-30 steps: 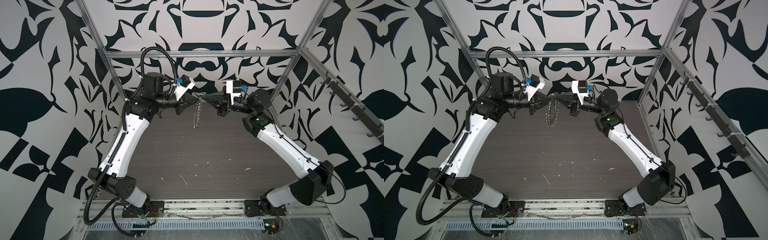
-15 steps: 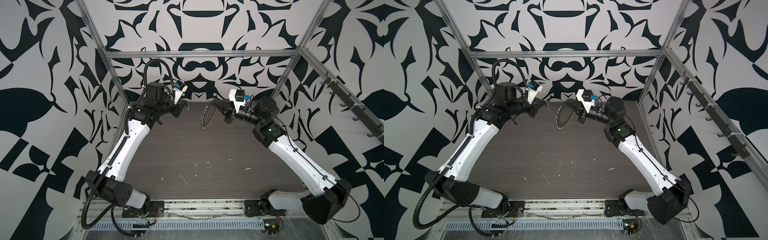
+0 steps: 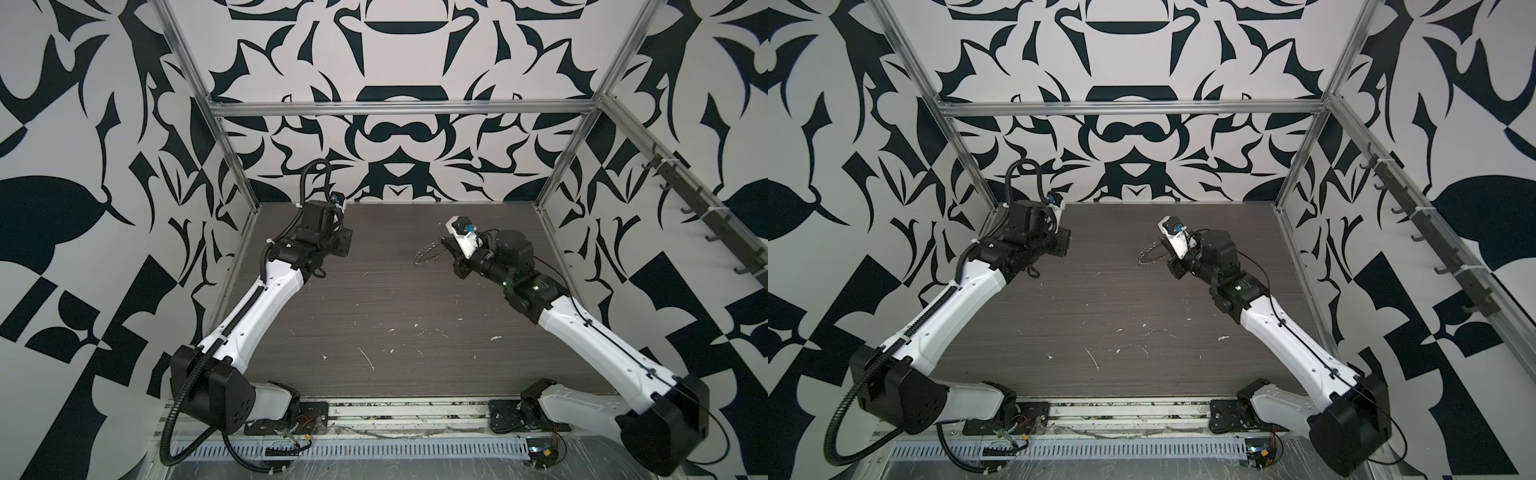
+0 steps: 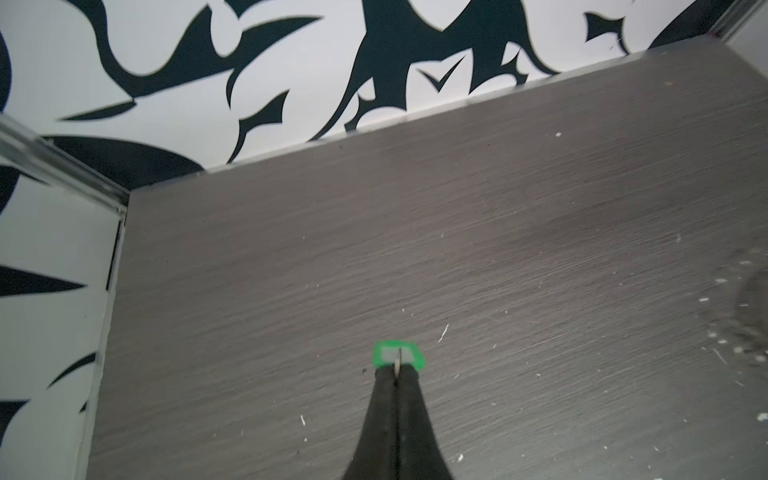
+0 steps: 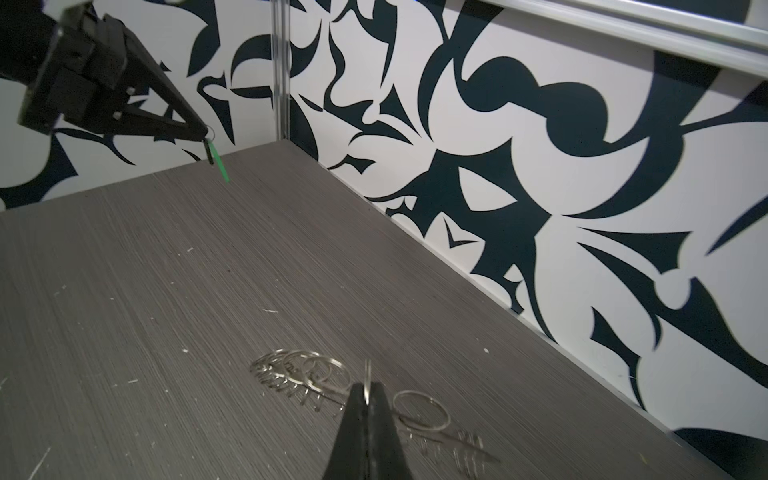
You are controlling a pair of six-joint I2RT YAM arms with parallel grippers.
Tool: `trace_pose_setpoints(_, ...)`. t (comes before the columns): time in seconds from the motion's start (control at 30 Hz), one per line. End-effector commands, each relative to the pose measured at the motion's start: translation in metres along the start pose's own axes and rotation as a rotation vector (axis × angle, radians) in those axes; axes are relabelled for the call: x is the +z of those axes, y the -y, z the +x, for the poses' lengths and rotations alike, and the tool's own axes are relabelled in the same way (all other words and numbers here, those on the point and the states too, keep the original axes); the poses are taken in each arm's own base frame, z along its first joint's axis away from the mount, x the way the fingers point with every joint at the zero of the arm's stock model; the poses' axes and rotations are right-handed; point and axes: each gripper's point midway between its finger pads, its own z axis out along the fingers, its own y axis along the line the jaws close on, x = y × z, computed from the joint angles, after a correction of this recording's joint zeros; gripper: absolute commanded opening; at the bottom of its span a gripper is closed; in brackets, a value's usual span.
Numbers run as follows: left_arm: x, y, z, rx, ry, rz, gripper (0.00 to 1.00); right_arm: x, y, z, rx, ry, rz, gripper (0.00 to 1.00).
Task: Remove the keys from the keyring
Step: 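Pull the green tag away with the left gripper while the right holds the plate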
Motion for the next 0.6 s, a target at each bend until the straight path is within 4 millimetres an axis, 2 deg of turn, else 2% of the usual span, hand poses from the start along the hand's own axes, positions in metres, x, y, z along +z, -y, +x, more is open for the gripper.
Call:
trace_pose_setpoints(0.0,0.0,-0.006,0.024,-0.069,-0.033,-0.056,0.0,-0.031,0.016,-0.018,-0.031,0.058,0.13,0.0)
trace_pose_setpoints(0.23,0.003,0.006,0.083,-0.081,-0.146,-0.068,0.0,-0.065,0.013,-0.001,0.015,0.021,0.181,0.0)
trace_pose_setpoints(0.3,-0.003,0.008,0.093,-0.118,-0.149,-0.049,0.0,-0.073,0.011,0.006,0.018,0.01,0.185,0.0)
trace_pose_setpoints(0.47,0.006,0.02,0.134,-0.18,-0.244,-0.011,0.0,-0.089,0.008,0.016,0.036,0.004,0.194,0.0)
trace_pose_setpoints(0.57,0.015,0.024,0.151,-0.19,-0.285,-0.005,0.0,-0.093,0.007,0.019,0.042,-0.006,0.195,0.0)
